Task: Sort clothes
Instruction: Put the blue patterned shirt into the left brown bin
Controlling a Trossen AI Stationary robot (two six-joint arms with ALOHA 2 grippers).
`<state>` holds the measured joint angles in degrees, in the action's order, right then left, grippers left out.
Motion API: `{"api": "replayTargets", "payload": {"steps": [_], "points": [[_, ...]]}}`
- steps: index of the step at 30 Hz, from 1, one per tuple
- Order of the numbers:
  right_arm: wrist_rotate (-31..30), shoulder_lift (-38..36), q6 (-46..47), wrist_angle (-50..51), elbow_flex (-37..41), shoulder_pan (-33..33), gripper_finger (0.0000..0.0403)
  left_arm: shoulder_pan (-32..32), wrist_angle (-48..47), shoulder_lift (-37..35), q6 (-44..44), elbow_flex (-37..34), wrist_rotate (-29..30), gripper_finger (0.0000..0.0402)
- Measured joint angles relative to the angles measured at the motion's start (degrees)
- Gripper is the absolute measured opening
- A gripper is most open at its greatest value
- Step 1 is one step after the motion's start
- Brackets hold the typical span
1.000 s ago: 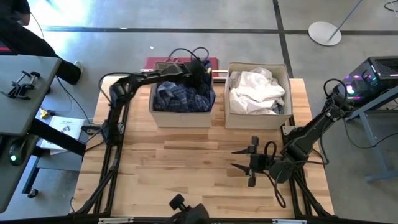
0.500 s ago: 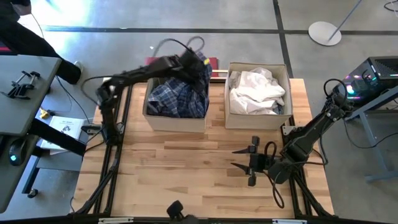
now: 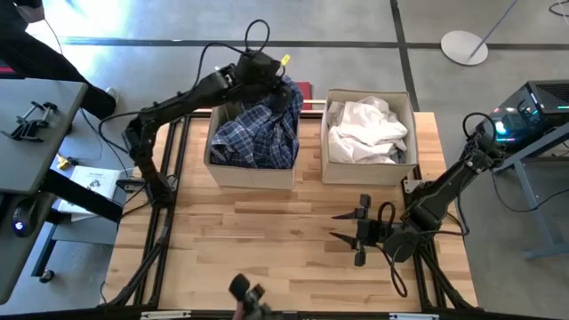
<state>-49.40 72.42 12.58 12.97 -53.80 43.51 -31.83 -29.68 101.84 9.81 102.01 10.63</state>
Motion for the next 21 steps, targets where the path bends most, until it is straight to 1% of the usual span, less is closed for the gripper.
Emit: {"api": "replayTargets", "payload": {"steps": [2, 3, 5, 8, 10, 12, 15, 17, 19, 21], "points": [[0.0, 0.0, 0.1, 0.0, 0.0, 0.0, 0.0179, -1.2, 4.0, 2.0, 0.7, 0.1, -0.4, 0.0208], [0.0, 0.0, 0.3, 0.0, 0.0, 0.0, 0.0179, -1.8, 5.1, 3.3, 1.7, 0.1, -1.7, 0.022], [0.0, 0.0, 0.4, 0.0, 0.0, 0.0, 0.0179, -3.2, 5.5, 5.8, 3.4, 0.0, -5.4, 0.0243], [0.0, 0.0, 0.4, 0.0, 0.0, 0.0, 0.0179, -4.4, 4.4, 8.7, 5.9, -0.1, -9.2, 0.0273], [0.0, 0.0, 0.4, 0.0, 0.0, 0.0, 0.0179, -5.0, 3.5, 10.0, 5.7, -0.1, -11.5, 0.0283], [0.0, 0.0, 0.4, 0.1, 0.0, 0.0, 0.0179, -4.9, 4.1, 10.9, 2.4, -0.1, -13.0, 0.0284], [0.0, 0.0, 0.4, 0.1, 0.0, 0.0, 0.0179, -3.2, 7.0, 10.6, 0.1, 0.0, -12.5, 0.0267], [0.0, 0.0, 0.2, 0.1, 0.0, 0.0, 0.0179, -2.3, 7.5, 9.7, -0.4, 0.1, -12.9, 0.0241], [0.0, 0.0, 0.3, 0.1, 0.0, 0.0, 0.0179, -1.7, 7.3, 9.5, -1.6, 0.2, -13.2, 0.0202], [0.0, 0.0, 0.3, 0.1, 0.0, 0.0, 0.0179, -1.7, 5.1, 9.4, -2.9, 0.0, -13.6, 0.0154]]}}
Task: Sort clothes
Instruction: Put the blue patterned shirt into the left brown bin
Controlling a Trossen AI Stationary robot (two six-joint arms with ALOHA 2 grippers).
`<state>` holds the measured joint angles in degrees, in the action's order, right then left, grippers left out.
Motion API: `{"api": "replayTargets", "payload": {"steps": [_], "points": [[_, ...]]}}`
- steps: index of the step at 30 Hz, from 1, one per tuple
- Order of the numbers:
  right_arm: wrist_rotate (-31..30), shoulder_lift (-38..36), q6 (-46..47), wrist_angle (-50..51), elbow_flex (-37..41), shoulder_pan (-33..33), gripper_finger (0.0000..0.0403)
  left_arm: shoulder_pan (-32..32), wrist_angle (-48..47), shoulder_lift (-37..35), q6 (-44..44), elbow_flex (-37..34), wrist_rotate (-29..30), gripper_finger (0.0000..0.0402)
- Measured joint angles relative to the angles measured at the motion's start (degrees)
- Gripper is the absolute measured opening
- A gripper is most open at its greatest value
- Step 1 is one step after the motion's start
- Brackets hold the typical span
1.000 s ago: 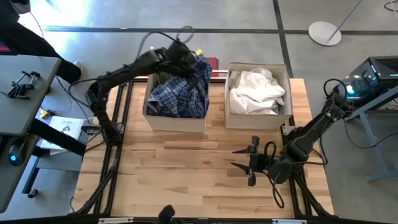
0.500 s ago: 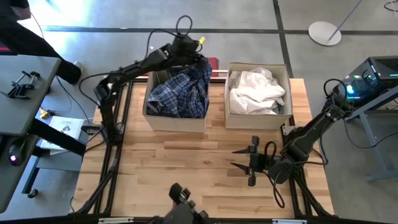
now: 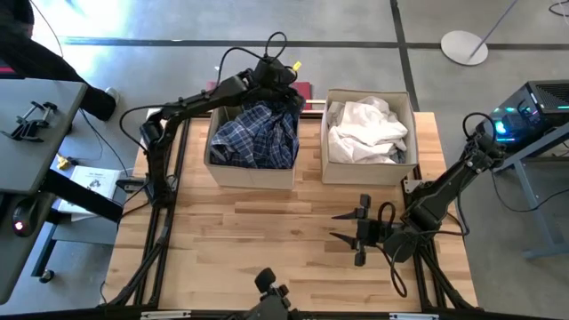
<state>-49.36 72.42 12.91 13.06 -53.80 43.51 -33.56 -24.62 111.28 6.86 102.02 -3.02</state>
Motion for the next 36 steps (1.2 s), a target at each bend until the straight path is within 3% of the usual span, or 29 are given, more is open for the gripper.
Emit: {"api": "replayTargets", "payload": {"steps": [4, 6, 13, 22, 26, 36], "points": [[0.0, 0.0, 0.1, 0.0, 0.0, 0.0, 0.0179, 0.3, -2.9, -0.3, -3.1, 0.0, -0.1, 0.0041], [0.0, 0.0, 0.1, 0.0, 0.0, 0.0, 0.0179, 0.5, -4.0, -0.2, -4.8, 0.0, 0.8, 0.0012], [0.0, 0.0, -0.1, 0.1, 0.0, 0.0, 0.0179, 3.1, -7.6, -1.6, -10.9, 0.0, 11.8, 0.0004], [0.0, 0.0, 0.3, 0.7, 0.0, 0.0, 0.0179, 5.2, -24.1, -4.5, -11.6, -1.4, 16.5, 0.0001], [0.0, 0.0, 1.7, 0.5, 0.0, 0.0, 0.0179, 3.4, -20.7, -4.5, -7.7, -8.2, 15.7, 0.0001], [0.0, 0.0, 1.6, 0.5, 0.0, 0.0, 0.0179, 0.7, 1.8, -4.8, -2.6, -28.8, 13.7, 0.0001]]}}
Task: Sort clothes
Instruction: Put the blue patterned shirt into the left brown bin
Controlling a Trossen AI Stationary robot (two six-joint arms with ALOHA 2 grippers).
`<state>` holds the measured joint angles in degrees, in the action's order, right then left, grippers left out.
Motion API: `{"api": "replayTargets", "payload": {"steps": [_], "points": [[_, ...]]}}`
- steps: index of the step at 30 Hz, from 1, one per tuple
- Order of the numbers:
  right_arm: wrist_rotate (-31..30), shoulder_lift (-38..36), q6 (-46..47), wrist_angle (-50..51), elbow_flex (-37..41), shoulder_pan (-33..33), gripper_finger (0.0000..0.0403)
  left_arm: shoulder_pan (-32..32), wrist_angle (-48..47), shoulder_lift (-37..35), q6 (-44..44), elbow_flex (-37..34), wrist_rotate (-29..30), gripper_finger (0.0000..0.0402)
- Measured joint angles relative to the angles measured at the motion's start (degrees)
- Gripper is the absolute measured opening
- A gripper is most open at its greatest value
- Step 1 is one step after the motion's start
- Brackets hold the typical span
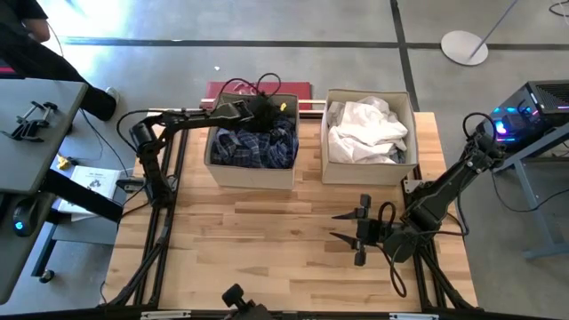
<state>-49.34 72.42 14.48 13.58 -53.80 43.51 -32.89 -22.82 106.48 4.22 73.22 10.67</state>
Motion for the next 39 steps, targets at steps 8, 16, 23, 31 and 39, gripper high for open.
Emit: {"api": "replayTargets", "payload": {"steps": [8, 16, 23, 31, 39], "points": [[0.0, 0.0, -0.4, 0.1, 0.0, 0.0, 0.0179, -2.2, -2.9, -2.4, 2.6, 3.5, -14.7, 0.0059], [0.0, 0.0, -0.4, 0.3, 0.0, 0.0, 0.0179, -1.3, -12.8, -12.4, 7.7, 12.6, -19.1, 0.0126], [0.0, 0.0, -0.2, 0.4, 0.0, 0.0, 0.0179, 2.2, -29.6, -21.7, 6.4, 13.0, -18.8, 0.0131], [0.0, 0.0, -0.1, 0.4, 0.0, 0.0, 0.0179, 6.2, -28.9, -22.3, 12.4, -3.0, -10.2, 0.0123], [0.0, 0.0, 0.5, 0.5, 0.0, 0.0, 0.0179, 2.4, -6.4, -15.8, 16.4, -19.5, -12.0, 0.0074]]}}
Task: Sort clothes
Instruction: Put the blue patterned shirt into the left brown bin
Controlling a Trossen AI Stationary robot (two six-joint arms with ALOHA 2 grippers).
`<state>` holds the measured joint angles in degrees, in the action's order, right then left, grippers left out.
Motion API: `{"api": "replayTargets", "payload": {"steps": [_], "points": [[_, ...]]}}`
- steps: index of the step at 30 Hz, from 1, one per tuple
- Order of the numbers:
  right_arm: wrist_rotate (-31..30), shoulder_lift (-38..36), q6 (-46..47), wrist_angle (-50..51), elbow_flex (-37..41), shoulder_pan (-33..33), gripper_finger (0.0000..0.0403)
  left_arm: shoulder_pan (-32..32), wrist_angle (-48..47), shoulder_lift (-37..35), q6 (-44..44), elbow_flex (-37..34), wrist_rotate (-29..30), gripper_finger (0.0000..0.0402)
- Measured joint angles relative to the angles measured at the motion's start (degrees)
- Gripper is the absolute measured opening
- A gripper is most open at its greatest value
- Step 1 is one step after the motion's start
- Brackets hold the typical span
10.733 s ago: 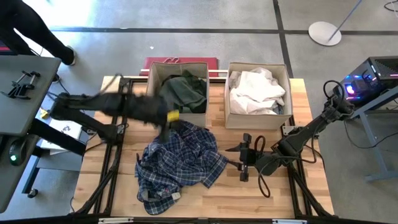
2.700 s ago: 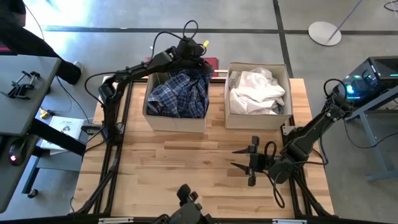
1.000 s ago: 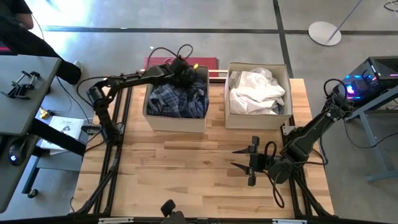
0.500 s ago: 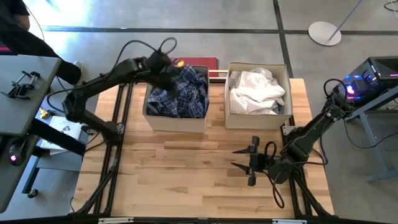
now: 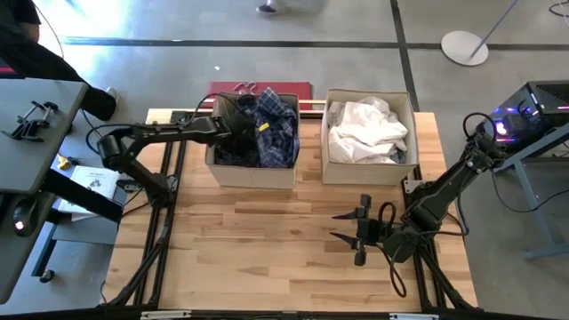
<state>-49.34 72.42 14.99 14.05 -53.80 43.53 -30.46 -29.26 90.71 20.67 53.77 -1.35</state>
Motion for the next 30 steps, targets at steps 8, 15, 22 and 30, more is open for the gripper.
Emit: {"api": "replayTargets", "payload": {"steps": [8, 15, 22, 30], "points": [[0.0, 0.0, -0.4, 0.3, 0.0, 0.0, 0.0179, -0.1, -12.7, -3.9, -2.2, 9.8, 0.4, 0.0045], [0.0, 0.0, 0.0, 0.3, 0.0, 0.0, 0.0179, 3.3, -10.4, -9.7, -1.2, 19.5, 0.5, 0.0044], [0.0, 0.0, 0.0, 0.4, 0.0, 0.0, 0.0179, 10.6, 0.1, -8.0, -4.1, 19.8, -2.6, 0.0044], [0.0, 0.0, -0.4, 0.4, 0.0, 0.0, 0.0179, 17.6, 16.2, -1.8, -5.8, 19.8, 1.1, 0.0044]]}}
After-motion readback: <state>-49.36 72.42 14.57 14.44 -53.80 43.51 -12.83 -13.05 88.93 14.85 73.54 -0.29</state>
